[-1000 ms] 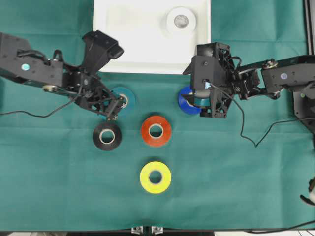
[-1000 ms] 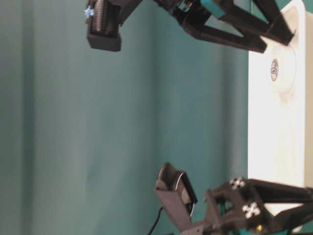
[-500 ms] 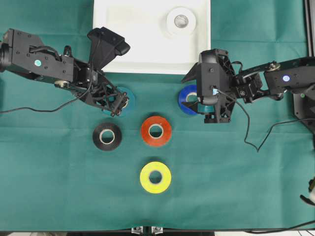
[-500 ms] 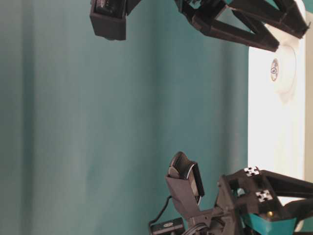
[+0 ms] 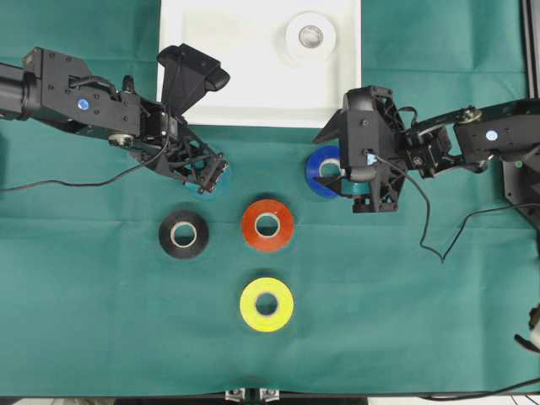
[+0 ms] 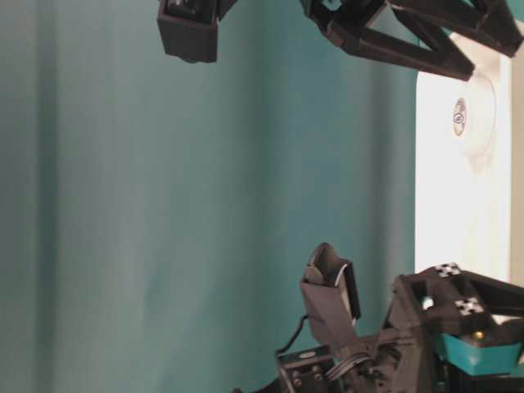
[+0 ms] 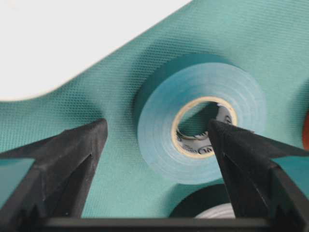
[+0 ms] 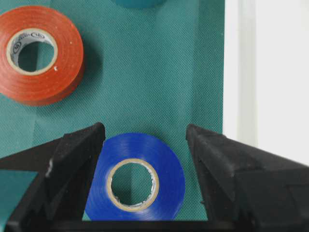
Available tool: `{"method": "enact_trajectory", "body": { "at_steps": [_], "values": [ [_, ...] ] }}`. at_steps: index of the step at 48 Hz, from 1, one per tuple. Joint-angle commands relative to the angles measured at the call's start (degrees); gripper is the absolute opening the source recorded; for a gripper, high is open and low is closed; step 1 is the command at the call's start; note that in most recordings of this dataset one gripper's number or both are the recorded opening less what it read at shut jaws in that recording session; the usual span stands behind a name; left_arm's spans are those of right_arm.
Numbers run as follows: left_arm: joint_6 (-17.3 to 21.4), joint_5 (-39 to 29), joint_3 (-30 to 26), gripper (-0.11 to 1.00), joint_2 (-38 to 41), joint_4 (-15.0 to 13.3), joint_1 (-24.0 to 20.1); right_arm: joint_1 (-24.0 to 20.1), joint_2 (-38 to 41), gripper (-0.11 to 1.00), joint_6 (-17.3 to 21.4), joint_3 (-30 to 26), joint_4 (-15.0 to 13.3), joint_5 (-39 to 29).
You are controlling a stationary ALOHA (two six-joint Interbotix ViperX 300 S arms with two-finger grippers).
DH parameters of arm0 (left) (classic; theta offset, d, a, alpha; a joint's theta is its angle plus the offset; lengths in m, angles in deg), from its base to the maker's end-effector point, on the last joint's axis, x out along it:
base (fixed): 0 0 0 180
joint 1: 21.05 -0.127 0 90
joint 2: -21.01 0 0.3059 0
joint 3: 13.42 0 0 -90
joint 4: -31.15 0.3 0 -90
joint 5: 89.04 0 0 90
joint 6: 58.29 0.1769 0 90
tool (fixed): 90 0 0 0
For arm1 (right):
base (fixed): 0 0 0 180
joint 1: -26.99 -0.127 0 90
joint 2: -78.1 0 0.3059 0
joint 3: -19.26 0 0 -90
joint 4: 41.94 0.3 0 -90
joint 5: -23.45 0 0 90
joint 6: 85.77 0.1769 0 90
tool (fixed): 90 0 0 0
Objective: Put the tape alternately from left to right into the white case.
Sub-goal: 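Move the left gripper to the teal tape roll and grasp its rim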
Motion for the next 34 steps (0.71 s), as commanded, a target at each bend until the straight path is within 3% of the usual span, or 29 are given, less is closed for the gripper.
{"method": "enact_trajectory", "body": {
  "at_steps": [1,21,27,34],
  "values": [
    [0.0,0.0,-1.2,0.79,0.0,0.2,-0.3,-0.1,-0.5,0.75,0.1,-0.4,-0.3,0.5],
    [0.1,-3.5,-2.6,0.77,0.4,0.2,-0.3,-0.1,-0.5,0.75,0.0,0.6,-0.3,0.4],
    [0.1,-3.7,-3.6,0.6,0.4,0.2,-0.3,-0.2,-0.5,0.76,0.0,0.6,-0.3,0.4],
    [0.2,-3.7,-4.1,0.26,0.4,0.2,-0.3,-0.1,-0.5,0.76,0.0,0.6,-0.2,0.5]
  ]
}}
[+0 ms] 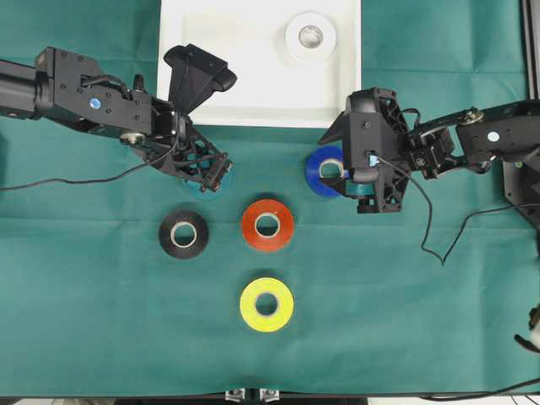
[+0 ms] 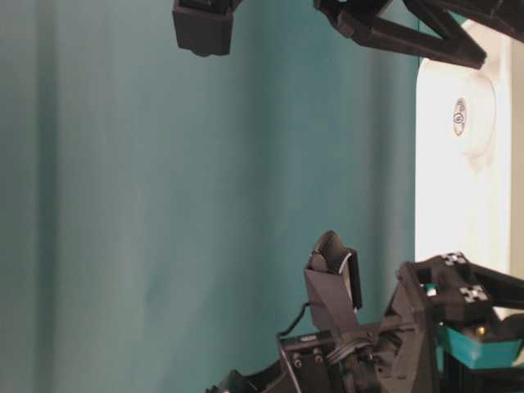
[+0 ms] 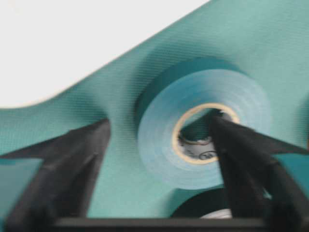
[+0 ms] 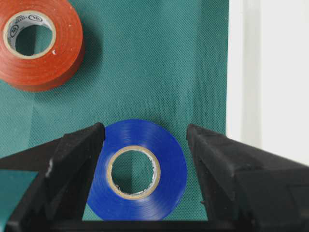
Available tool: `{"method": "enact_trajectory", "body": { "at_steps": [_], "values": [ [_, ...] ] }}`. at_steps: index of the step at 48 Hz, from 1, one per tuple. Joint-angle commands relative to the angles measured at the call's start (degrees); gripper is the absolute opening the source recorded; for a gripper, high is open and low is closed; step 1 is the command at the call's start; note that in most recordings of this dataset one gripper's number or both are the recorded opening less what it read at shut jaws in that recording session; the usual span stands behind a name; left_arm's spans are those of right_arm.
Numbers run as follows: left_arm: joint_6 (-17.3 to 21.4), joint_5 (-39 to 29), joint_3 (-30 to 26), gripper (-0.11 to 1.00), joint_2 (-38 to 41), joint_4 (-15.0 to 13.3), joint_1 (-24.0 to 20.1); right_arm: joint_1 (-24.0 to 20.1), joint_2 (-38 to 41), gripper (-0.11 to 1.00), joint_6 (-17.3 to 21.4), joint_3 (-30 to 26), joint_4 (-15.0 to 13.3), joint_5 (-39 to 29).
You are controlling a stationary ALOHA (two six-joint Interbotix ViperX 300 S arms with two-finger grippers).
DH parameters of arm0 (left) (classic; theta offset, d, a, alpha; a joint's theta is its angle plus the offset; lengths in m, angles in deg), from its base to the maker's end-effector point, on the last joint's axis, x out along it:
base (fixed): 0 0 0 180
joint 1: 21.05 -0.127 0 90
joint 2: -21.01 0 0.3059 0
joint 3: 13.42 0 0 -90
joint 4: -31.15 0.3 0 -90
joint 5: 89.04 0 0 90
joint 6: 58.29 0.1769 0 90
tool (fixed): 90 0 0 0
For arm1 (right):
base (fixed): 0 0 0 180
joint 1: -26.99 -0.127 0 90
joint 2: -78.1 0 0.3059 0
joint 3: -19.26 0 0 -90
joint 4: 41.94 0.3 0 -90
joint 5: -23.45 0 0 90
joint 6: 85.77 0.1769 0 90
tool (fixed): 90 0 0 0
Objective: Put the tape alternately from left to right into the white case.
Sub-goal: 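Move the left gripper to the teal tape roll and grasp its rim, then lift the teal roll with the left gripper and place it in the tray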
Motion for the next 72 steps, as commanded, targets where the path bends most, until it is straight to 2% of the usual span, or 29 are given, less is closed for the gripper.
{"method": "enact_trajectory", "body": {
  "at_steps": [1,6,13,48,65,72],
  "values": [
    [0.1,0.1,-1.4,0.21,-0.8,0.2,-0.1,-0.1,-0.5,0.76,0.0,-0.4,-0.3,0.4],
    [0.1,0.1,-1.5,0.06,-0.8,0.2,0.0,-0.2,-0.5,0.76,0.0,-0.5,-0.3,0.4],
    [0.1,0.1,-1.5,-0.02,-0.8,0.2,0.2,-0.2,-0.5,0.76,0.0,-0.4,-0.3,0.4],
    [0.3,-1.7,-0.8,-0.02,-1.6,0.2,0.9,-0.1,-0.5,0.76,0.0,-1.6,-0.3,0.4],
    [0.9,-1.8,-0.7,-0.02,-7.1,0.2,2.3,-0.1,-0.7,0.76,0.1,-2.2,-0.3,0.1],
    [1.0,-3.9,-0.6,-0.02,-9.6,0.2,2.3,-0.2,-1.1,0.76,0.2,-2.3,-0.3,0.1]
  ]
}}
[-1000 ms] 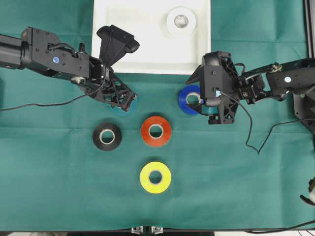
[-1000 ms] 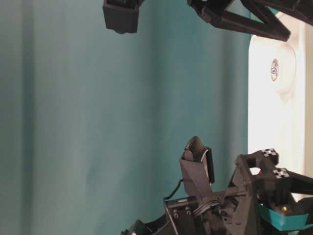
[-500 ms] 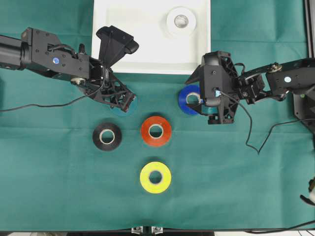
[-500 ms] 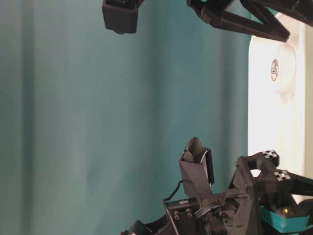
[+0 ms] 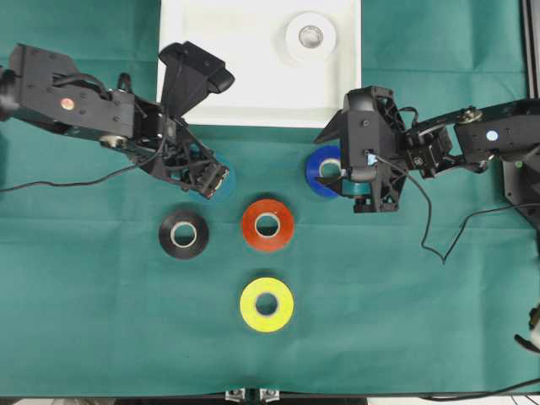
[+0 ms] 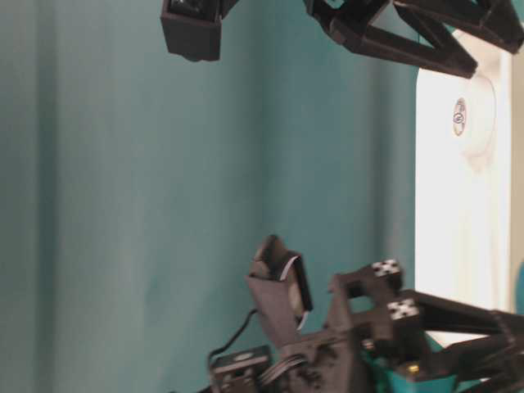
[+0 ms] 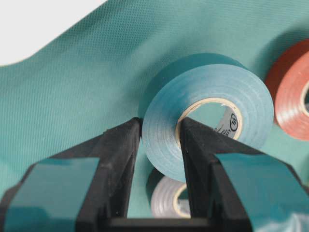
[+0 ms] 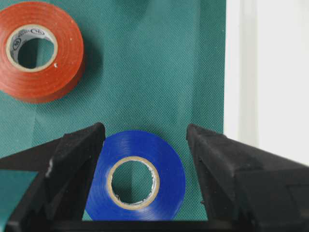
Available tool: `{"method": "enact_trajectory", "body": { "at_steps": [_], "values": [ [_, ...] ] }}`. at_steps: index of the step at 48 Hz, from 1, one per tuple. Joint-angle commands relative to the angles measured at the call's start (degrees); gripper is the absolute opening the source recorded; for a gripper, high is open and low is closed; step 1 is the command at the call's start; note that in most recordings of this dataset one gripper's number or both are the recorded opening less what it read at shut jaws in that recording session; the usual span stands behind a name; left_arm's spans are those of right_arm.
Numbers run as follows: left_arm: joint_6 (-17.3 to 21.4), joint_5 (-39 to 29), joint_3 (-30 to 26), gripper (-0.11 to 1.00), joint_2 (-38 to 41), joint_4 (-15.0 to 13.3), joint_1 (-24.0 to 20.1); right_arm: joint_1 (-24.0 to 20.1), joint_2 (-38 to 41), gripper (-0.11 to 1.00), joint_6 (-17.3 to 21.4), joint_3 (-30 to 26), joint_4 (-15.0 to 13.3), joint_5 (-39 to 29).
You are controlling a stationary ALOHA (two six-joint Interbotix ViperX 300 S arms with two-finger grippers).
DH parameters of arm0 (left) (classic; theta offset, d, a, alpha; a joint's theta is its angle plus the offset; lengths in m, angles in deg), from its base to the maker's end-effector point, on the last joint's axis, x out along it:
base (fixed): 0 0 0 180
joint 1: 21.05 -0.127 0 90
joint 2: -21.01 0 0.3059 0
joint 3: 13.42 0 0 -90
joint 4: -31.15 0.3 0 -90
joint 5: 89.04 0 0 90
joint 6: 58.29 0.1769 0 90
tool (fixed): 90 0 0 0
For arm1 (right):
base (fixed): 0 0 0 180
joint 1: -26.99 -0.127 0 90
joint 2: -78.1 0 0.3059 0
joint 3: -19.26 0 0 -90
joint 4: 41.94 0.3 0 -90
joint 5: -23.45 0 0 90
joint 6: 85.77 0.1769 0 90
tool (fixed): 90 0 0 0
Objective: Put the tape alternately from left to right into the white case.
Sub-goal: 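Lift the teal roll with the left gripper and place it in the tray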
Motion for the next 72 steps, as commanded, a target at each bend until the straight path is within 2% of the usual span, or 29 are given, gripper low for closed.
{"method": "enact_trajectory", "body": {
  "at_steps": [1,9,20,27,39,49,60,67,72],
  "values": [
    [0.1,-1.3,-0.6,-0.02,-3.2,0.2,0.1,-0.1,-1.0,0.76,0.3,-1.3,-0.1,0.2],
    [0.6,-3.7,-0.6,-0.02,-4.7,0.3,0.1,-0.2,-1.1,0.76,0.4,-1.3,0.0,0.2],
    [3.9,-3.7,-0.8,-0.02,-5.1,0.3,-1.2,-0.2,-1.1,0.76,0.4,-1.5,0.0,0.2],
    [7.2,-3.7,-1.0,-0.02,-5.1,0.3,-4.2,-0.1,-1.1,0.76,0.4,-1.8,-0.1,0.2],
    [15.6,-3.4,-1.5,-0.02,-5.1,0.3,-12.0,-0.1,-1.1,0.76,0.6,-1.8,0.0,0.2],
    [20.0,-1.1,-1.8,-0.02,-4.8,0.3,-17.9,-0.2,-1.1,0.76,0.6,-1.8,0.0,0.1],
    [21.2,1.8,-1.2,-0.02,-3.3,0.3,-22.3,-0.2,-1.1,0.76,0.7,-1.8,0.0,0.1],
    [21.7,2.8,-1.2,-0.02,-1.8,0.3,-22.9,-0.1,-1.1,0.76,0.7,-1.7,0.0,0.2],
    [23.5,3.0,-1.3,-0.02,-0.8,0.0,-22.9,-0.2,-1.1,0.76,0.7,-1.7,0.0,0.4]
  ]
}}
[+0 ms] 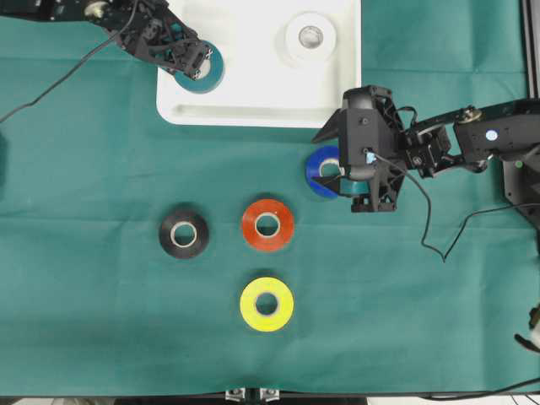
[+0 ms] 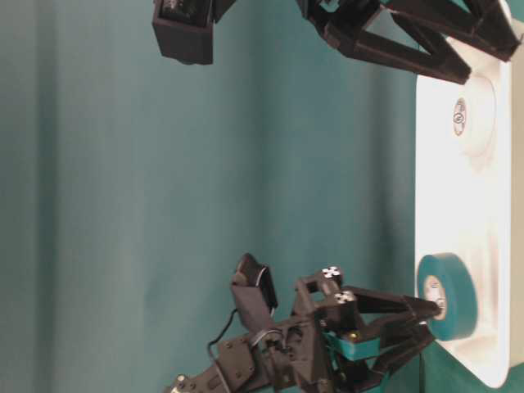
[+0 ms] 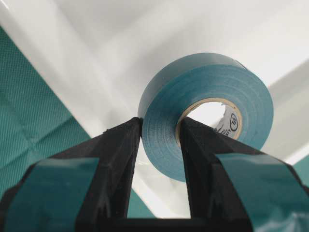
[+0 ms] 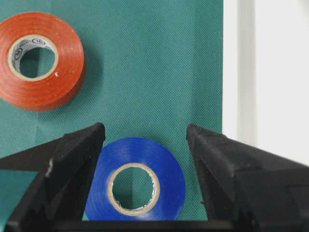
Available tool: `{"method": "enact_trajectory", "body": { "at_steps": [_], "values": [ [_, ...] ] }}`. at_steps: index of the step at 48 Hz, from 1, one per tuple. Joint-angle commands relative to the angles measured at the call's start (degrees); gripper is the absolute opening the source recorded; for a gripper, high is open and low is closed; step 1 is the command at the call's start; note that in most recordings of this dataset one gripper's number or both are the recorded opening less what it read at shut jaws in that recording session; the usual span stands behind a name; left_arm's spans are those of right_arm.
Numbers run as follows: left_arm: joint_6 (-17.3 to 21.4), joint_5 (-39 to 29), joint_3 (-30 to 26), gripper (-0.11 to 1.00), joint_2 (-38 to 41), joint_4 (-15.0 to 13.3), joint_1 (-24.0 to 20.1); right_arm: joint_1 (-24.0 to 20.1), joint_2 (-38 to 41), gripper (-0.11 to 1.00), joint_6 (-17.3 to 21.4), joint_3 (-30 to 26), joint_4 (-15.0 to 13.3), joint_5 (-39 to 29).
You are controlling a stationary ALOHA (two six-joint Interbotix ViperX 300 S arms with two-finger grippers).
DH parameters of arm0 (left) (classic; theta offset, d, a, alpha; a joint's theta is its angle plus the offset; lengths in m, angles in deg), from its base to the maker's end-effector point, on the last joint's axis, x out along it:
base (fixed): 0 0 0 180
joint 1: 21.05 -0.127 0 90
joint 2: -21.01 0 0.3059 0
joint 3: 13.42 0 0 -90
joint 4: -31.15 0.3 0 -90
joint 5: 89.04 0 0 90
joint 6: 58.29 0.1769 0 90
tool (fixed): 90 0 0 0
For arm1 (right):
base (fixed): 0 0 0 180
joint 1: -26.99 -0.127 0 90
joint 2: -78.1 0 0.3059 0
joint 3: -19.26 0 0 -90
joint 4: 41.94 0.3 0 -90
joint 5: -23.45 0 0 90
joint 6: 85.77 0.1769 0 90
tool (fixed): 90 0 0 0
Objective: Put the tape alternately from left to right into the white case.
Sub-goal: 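Lift the teal roll with the left gripper and place it in the tray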
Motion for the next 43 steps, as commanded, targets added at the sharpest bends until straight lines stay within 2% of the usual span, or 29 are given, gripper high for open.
{"method": "enact_trajectory", "body": {
  "at_steps": [1,12,24,30,33,36,43],
  "values": [
    [1.1,0.5,-1.1,-0.02,-0.2,-0.1,0.0,-0.1,-1.1,0.76,0.1,-1.0,0.0,0.4],
    [4.5,0.5,-1.5,-0.02,-0.3,-0.1,0.6,-0.1,-1.1,0.76,0.1,-0.9,0.0,0.4],
    [11.2,0.5,-1.5,-0.02,-0.3,-0.3,2.5,-0.1,-1.1,0.76,0.1,-0.8,0.0,0.4],
    [12.1,0.9,-1.2,0.01,-0.2,-0.2,2.9,-0.1,-1.1,0.76,0.0,-0.8,0.1,0.4],
    [12.1,1.0,-1.1,0.08,-0.1,-0.2,2.9,-0.2,-1.1,0.76,0.0,-0.8,0.0,0.4],
    [12.1,1.1,-0.9,0.2,-0.1,-0.2,2.9,-0.1,-1.1,0.76,0.1,-0.7,0.0,0.4],
    [12.0,1.4,-0.7,0.63,-0.4,-0.2,2.9,-0.2,-1.1,0.76,0.1,-0.7,0.0,0.4]
  ]
}}
